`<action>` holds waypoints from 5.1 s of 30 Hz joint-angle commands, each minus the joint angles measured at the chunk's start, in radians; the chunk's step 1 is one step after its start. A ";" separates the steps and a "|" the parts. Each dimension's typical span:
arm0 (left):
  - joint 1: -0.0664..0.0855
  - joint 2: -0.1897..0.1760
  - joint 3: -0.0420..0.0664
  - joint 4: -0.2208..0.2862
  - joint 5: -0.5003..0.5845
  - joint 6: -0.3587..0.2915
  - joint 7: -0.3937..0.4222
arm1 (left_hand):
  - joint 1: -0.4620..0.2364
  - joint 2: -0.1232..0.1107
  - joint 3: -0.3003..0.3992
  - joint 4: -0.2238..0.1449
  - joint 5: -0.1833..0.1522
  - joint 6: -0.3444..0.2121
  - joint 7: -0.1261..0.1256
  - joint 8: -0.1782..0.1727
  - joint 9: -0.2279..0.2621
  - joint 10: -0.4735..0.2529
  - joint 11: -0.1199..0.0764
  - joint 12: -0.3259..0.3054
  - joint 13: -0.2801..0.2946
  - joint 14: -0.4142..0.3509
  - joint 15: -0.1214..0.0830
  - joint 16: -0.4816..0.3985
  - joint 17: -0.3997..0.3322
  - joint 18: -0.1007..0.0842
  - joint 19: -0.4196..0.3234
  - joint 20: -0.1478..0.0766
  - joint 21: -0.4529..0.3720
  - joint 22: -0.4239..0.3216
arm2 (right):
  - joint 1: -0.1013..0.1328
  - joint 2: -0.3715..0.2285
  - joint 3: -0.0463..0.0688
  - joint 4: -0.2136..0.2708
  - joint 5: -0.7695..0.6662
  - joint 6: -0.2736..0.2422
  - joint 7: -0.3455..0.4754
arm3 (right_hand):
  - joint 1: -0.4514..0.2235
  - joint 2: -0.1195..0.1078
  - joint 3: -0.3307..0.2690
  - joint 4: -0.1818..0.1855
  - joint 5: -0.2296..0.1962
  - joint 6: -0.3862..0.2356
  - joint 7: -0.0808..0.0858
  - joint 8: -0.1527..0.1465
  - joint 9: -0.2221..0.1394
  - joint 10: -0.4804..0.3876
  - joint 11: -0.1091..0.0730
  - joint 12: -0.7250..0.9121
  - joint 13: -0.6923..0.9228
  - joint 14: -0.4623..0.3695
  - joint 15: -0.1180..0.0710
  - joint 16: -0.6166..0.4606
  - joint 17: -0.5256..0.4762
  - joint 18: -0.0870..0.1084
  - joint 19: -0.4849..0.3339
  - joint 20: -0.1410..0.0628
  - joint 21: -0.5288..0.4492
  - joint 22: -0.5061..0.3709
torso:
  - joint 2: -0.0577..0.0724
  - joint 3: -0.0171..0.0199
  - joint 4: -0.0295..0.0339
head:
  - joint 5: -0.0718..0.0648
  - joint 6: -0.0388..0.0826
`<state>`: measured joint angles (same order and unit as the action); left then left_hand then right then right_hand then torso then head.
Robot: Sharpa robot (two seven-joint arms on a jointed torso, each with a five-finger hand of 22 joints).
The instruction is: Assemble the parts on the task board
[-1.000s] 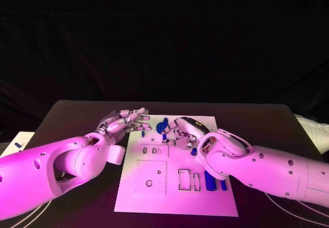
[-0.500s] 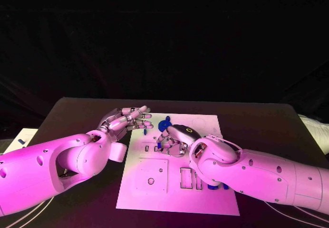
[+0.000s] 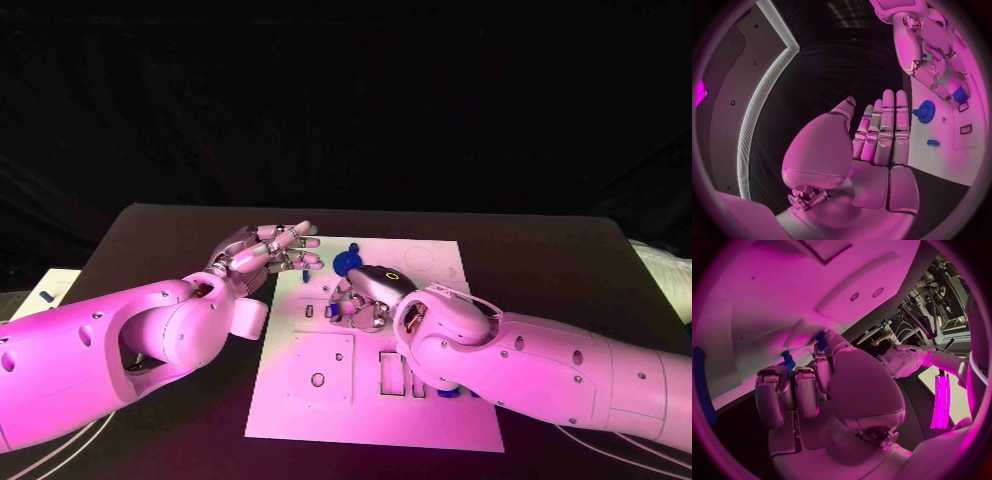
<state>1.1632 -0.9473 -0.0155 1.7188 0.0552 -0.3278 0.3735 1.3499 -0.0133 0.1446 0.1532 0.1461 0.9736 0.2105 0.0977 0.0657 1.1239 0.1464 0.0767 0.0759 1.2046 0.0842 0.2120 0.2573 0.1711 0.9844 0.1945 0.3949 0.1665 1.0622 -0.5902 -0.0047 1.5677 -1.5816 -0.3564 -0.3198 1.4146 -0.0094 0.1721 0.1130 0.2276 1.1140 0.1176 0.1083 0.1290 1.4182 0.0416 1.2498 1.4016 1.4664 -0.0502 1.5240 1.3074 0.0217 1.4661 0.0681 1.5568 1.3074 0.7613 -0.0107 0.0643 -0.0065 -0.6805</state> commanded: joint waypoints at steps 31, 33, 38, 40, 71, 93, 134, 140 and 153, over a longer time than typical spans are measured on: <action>0.000 0.001 0.001 0.000 0.000 0.020 0.007 | 0.004 0.005 -0.001 -0.004 -0.003 0.000 0.006 -0.007 0.000 -0.001 0.005 -0.005 0.001 -0.001 0.006 -0.006 0.001 0.010 0.005 0.003 0.002 -0.001 | -0.007 -0.003 -0.004 -0.003 -0.069 0.144 -0.086 | -0.040 -0.035 -0.016 0.014 -0.012 -0.002 -0.008 -0.024 -0.001 0.003 -0.017 -0.054 -0.074 0.082 0.008 -0.011 0.163 -0.009 0.065 0.001 -0.011 0.217 | 0.000 -0.0001 -0.0016 | -0.004 -0.002; 0.000 0.001 0.001 0.000 0.000 0.021 0.007 | 0.004 0.005 -0.001 -0.005 -0.003 0.001 0.006 -0.007 0.000 -0.001 0.004 -0.005 0.002 -0.001 0.006 -0.007 0.002 0.011 0.005 0.003 0.002 -0.001 | -0.007 -0.002 -0.004 -0.003 -0.073 0.137 -0.092 | -0.048 -0.046 -0.021 0.018 -0.016 -0.021 -0.001 -0.035 -0.006 -0.002 -0.011 -0.062 -0.078 0.081 0.013 -0.013 0.159 -0.008 0.062 0.005 -0.013 0.214 | 0.000 -0.0001 -0.0011 | -0.004 -0.002; 0.000 0.002 0.001 -0.001 0.000 0.021 0.006 | 0.004 0.005 -0.001 -0.005 -0.003 0.001 0.006 -0.007 0.000 -0.001 0.004 -0.005 0.002 -0.001 0.006 -0.007 0.002 0.011 0.005 0.003 0.002 -0.001 | -0.007 0.000 -0.004 -0.003 -0.079 0.126 -0.100 | -0.055 -0.058 -0.026 0.022 -0.019 -0.041 0.008 -0.045 -0.010 -0.009 -0.003 -0.077 -0.087 0.081 0.019 -0.015 0.157 -0.007 0.058 0.011 -0.015 0.210 | 0.001 0.0002 -0.0009 | -0.005 -0.001; 0.000 0.002 0.001 -0.001 0.000 0.021 0.006 | 0.004 0.005 -0.001 -0.005 -0.003 0.001 0.006 -0.007 0.000 -0.001 0.004 -0.005 0.002 -0.001 0.006 -0.007 0.002 0.011 0.005 0.003 0.002 -0.001 | -0.007 0.000 -0.004 -0.004 -0.080 0.122 -0.103 | -0.057 -0.062 -0.028 0.024 -0.020 -0.047 0.011 -0.046 -0.011 -0.014 -0.001 -0.087 -0.093 0.080 0.021 -0.016 0.155 -0.006 0.056 0.013 -0.017 0.207 | 0.001 0.0002 -0.0009 | -0.005 -0.001; 0.000 0.001 0.000 -0.009 0.000 0.027 -0.001 | 0.006 0.004 -0.001 -0.007 -0.003 0.000 0.006 -0.008 0.000 -0.001 0.004 -0.006 0.002 0.000 0.006 -0.008 0.005 0.011 0.006 0.003 0.002 -0.001 | -0.007 -0.073 0.005 0.073 0.087 -0.145 0.252 | -0.042 -0.115 -0.055 0.067 -0.030 -0.222 0.049 -0.046 -0.048 -0.064 0.034 -0.165 -0.148 0.074 0.052 -0.033 0.133 0.002 0.029 0.043 -0.038 0.174 | -0.001 0.0006 -0.0015 | -0.004 0.002; 0.045 0.027 0.001 -0.096 -0.580 0.217 -0.645 | -0.125 -0.005 -0.067 0.072 -0.006 0.120 -0.109 0.045 0.046 0.265 -0.127 0.410 0.374 0.355 -0.129 1.315 1.263 -0.089 0.422 -0.132 0.898 0.930 | 0.154 -0.402 0.028 0.213 0.622 -0.089 0.381 | -0.025 -0.086 -0.074 0.084 -0.013 -0.175 0.039 -0.023 -0.041 -0.062 0.026 -0.152 -0.146 0.070 0.047 -0.045 0.117 0.007 0.017 0.041 -0.048 0.160 | -0.039 0.0105 -0.0153 | 0.009 0.000; 0.137 0.368 0.000 -0.339 -1.146 0.579 -1.132 | -0.201 0.094 -0.349 0.133 -0.091 -0.001 -0.156 0.437 0.429 0.233 -0.162 1.109 1.058 0.366 -0.158 1.359 1.313 -0.146 0.528 -0.156 1.119 1.291 | 0.165 -0.420 0.022 0.138 0.618 -0.079 0.361 | 0.001 -0.081 -0.081 0.067 0.057 -0.158 0.036 -0.023 -0.042 -0.075 0.022 -0.173 -0.165 0.067 0.042 -0.058 0.101 0.012 0.001 0.035 -0.061 0.140 | -0.066 0.0182 -0.0206 | 0.039 -0.026; 0.137 0.383 -0.001 -0.355 -1.144 0.594 -1.133 | -0.201 0.094 -0.350 0.134 -0.091 -0.001 -0.156 0.439 0.432 0.234 -0.162 1.111 1.060 0.366 -0.157 1.359 1.313 -0.146 0.529 -0.156 1.120 1.293 | 0.165 -0.420 0.022 0.136 0.615 -0.078 0.359 | 0.001 -0.080 -0.082 0.067 0.078 -0.156 0.036 -0.023 -0.043 -0.074 0.021 -0.171 -0.165 0.067 0.041 -0.059 0.101 0.012 0.002 0.035 -0.061 0.141 | -0.068 0.0173 -0.0149 | 0.034 -0.033; 0.134 0.405 -0.001 -0.380 -1.132 0.641 -1.136 | -0.193 0.101 -0.351 0.133 -0.088 -0.005 -0.157 0.445 0.441 0.235 -0.163 1.112 1.062 0.366 -0.157 1.359 1.313 -0.147 0.530 -0.156 1.121 1.296 | 0.164 -0.415 0.022 0.135 0.614 -0.095 0.372 | 0.004 -0.077 -0.081 0.066 0.100 -0.152 0.035 -0.023 -0.043 -0.070 0.020 -0.164 -0.162 0.067 0.041 -0.059 0.102 0.011 0.003 0.034 -0.061 0.142 | -0.068 0.0165 -0.0110 | 0.036 -0.045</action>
<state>1.2981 -0.5458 -0.0162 1.3413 -1.0822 0.2729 -0.6964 1.1486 0.0856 -0.2002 0.2883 0.0607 0.9733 0.0533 0.5373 0.5070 1.3615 -0.0127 1.1850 1.1364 1.4655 -0.0662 1.5677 1.3075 0.0314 1.4666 0.0441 1.5103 1.3077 1.2272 -1.0052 0.0168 1.7015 -0.9539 -0.4506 0.0443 1.4096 -0.0857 0.0927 0.1818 0.3215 0.9527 0.1518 0.0847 0.0872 1.3470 0.0626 1.0793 1.2387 1.4664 -0.0036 1.4699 1.3076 0.0218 1.4643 0.1058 1.5008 1.3076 0.6936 0.0061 0.0512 0.0290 -0.7221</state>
